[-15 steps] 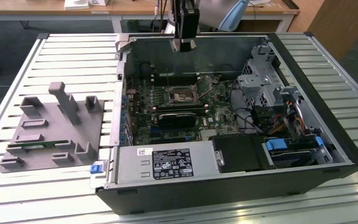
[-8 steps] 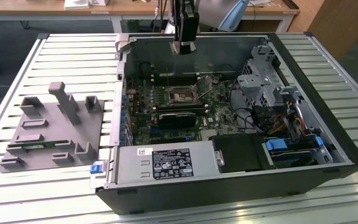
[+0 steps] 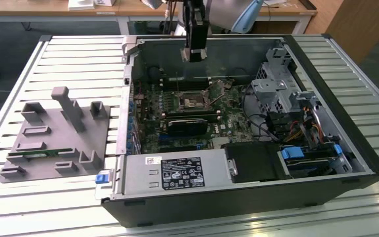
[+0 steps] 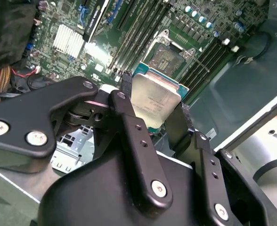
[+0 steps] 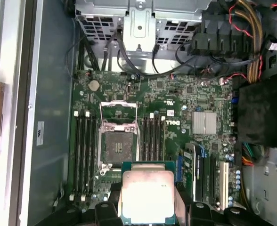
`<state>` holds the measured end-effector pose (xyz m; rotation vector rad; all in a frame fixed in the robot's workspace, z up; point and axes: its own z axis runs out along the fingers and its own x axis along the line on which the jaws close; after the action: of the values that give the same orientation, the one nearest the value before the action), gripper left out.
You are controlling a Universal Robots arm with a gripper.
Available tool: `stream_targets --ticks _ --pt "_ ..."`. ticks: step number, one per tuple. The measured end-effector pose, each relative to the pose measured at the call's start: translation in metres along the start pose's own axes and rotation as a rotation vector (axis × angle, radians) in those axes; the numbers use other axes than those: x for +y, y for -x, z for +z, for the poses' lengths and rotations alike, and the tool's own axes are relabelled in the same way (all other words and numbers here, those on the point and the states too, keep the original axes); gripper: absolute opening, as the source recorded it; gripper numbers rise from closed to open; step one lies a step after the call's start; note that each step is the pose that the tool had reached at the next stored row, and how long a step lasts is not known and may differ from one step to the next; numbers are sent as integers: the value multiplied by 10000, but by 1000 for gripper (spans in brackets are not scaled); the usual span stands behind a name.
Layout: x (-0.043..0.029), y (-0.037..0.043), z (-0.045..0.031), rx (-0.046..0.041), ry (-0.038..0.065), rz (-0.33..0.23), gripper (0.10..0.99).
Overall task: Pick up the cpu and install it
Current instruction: 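Place the cpu into insertion slot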
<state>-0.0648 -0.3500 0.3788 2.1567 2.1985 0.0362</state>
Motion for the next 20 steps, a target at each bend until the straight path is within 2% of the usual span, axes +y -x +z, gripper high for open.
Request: stream_targets --ticks 13,20 --pt "2 -37 237 0 -5 1 529" --pt "-4 -58 340 -6 -5 0 529"
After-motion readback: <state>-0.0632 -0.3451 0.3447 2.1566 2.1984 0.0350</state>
